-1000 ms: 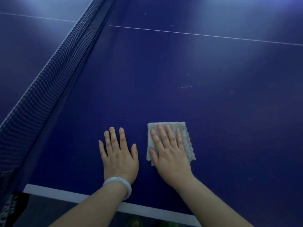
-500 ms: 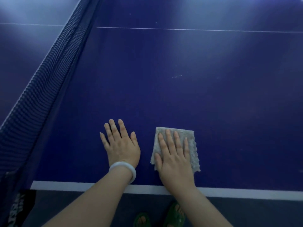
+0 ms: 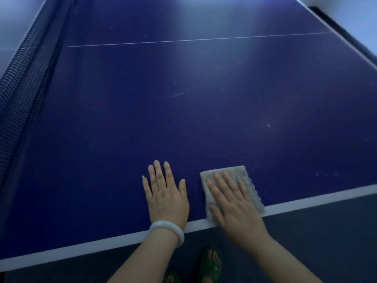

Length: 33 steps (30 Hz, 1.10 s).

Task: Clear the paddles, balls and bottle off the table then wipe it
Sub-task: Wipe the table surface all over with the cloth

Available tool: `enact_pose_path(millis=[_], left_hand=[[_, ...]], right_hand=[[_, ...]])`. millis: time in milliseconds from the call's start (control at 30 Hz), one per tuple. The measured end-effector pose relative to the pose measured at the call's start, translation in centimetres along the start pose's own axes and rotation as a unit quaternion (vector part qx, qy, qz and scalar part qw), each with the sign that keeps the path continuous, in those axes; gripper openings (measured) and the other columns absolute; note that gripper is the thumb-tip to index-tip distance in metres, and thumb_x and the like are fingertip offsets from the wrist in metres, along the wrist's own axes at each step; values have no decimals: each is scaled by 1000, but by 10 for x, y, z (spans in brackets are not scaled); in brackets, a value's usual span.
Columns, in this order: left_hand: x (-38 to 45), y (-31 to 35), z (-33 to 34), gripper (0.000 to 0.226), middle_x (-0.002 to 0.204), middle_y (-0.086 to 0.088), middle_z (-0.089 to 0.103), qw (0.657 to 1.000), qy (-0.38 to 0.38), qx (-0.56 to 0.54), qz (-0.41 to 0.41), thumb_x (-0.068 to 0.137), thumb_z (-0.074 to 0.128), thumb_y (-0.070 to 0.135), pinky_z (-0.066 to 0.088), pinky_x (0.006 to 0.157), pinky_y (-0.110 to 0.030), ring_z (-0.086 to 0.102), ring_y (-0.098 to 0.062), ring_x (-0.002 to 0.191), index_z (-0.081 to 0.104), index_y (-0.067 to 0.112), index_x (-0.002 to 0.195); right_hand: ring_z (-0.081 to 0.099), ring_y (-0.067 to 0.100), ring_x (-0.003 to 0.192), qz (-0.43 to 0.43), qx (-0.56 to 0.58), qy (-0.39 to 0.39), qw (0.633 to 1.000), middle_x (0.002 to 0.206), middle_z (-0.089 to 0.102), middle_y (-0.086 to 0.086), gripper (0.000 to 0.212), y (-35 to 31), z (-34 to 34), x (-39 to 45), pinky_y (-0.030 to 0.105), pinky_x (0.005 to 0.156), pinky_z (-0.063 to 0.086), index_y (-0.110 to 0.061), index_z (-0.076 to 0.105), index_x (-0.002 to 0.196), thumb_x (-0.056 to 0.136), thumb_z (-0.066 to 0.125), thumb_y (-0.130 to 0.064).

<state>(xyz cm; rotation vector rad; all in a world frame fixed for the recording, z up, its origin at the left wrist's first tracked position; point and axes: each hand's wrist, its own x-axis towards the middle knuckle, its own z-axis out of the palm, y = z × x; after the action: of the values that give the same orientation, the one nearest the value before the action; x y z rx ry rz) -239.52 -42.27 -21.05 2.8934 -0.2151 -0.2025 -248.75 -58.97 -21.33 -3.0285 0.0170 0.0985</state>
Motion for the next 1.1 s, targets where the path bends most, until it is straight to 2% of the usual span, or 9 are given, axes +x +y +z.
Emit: enact_pose_path(millis=[200,333,433,500,667,733,867,967,1100], left_hand=[[-2,5,3,72,161,-15,-16,997,0,72,-4,92,-10,47,-3,121,-52,-16,-30,149,-14,8,153],[-3,5,0,74,161,-14,-17,997,-11,73,-5,90,-14,47,-3,121,-51,-16,-29,149,-14,8,153],[-3,4,1,72,161,-14,-16,997,-12,74,-3,91,-12,46,-3,121,-51,-16,-29,149,-14,9,153],[-2,4,2,71,162,-14,-15,997,-12,76,-7,92,-10,46,-3,121,-51,-15,-29,149,-13,9,153],[-2,5,4,73,162,-15,-12,997,-9,76,-6,90,-13,46,-2,121,-52,-13,-30,150,-13,8,153],[-2,5,4,72,162,-15,-12,997,-7,77,-8,91,-11,46,-2,121,-52,-12,-30,150,-12,8,153],[-1,4,4,70,162,-15,-13,997,-8,76,-6,94,-5,47,-2,121,-52,-13,-30,150,-13,8,152],[0,3,5,70,162,-15,-14,998,-5,69,-5,94,-4,47,-3,120,-52,-14,-30,149,-13,8,152],[1,5,6,72,162,-16,-11,998,0,69,-7,92,-9,47,-2,120,-53,-12,-31,150,-12,8,153]], right_hand=[[-13,18,150,373,43,23,926,164,-9,1,56,58,-14,4,48,121,-6,-28,-12,151,102,10,-45],[-4,22,152,136,22,29,990,164,2,3,59,-22,0,19,49,121,2,-22,7,157,102,16,-45],[-1,15,152,-41,8,-7,999,164,7,-3,59,-7,-2,13,45,121,2,-26,12,157,102,24,-46],[-10,11,150,2,-13,-10,1000,164,2,-5,58,39,-6,10,41,121,-7,-31,0,155,101,12,-49],[-6,20,151,377,37,19,925,165,-2,2,59,107,-22,5,48,122,-4,-25,-5,155,102,10,-47],[-6,22,151,377,39,31,925,165,-2,4,60,78,-18,12,49,122,-6,-23,-3,156,103,12,-44],[-5,18,152,88,20,14,996,164,1,-1,60,-1,-1,16,45,121,-2,-25,3,157,102,15,-46],[-5,14,151,-40,0,-16,999,164,6,-4,59,24,-7,16,41,121,-4,-27,7,156,102,16,-49],[-11,15,150,276,18,-2,961,164,-2,1,55,101,-18,7,43,122,-7,-27,-8,152,101,2,-47]])
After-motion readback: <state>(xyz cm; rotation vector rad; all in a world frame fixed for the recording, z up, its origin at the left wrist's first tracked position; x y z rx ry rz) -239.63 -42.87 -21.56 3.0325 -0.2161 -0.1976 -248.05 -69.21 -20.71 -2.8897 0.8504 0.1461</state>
